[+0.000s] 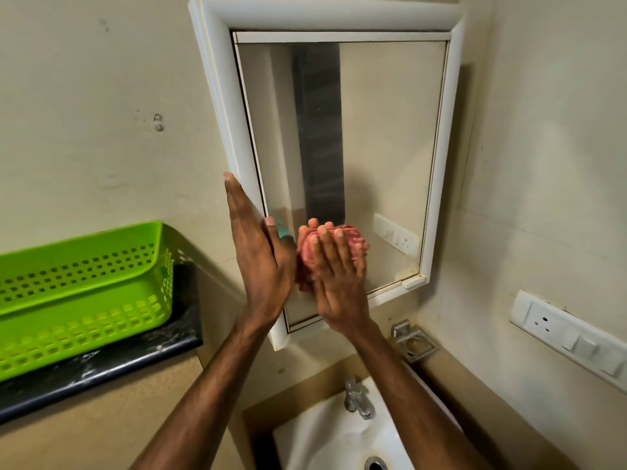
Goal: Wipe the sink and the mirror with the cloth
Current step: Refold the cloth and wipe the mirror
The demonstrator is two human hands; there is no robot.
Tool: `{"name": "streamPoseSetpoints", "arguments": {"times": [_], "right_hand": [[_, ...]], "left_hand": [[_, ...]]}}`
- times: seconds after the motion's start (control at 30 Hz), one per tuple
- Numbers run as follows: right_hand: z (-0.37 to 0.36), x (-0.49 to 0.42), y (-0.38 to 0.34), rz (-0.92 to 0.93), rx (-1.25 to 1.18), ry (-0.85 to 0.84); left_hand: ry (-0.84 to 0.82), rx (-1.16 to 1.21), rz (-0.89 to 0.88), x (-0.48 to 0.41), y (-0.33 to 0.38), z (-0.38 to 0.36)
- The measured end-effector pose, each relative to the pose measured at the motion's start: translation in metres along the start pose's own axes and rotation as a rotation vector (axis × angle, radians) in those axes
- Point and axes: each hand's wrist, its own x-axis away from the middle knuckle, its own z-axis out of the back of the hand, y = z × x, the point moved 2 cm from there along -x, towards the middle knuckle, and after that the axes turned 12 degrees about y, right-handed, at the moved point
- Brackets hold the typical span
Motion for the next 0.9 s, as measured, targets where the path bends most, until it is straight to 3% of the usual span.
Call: {"name": "streamPoseSetpoints", "arguments": {"times": [0.5,0.9], "right_hand": [[0.031,-0.012,0.137,-0.412,0.05,0.155],[0.005,0.026,0.088,-0.782,0.047,0.275]], "left_hand": [[0.107,-0.05,-0.033,0.009,-0.014,-0.01],[0.047,0.04,-0.007,0.008,-0.023,-0.01]]}}
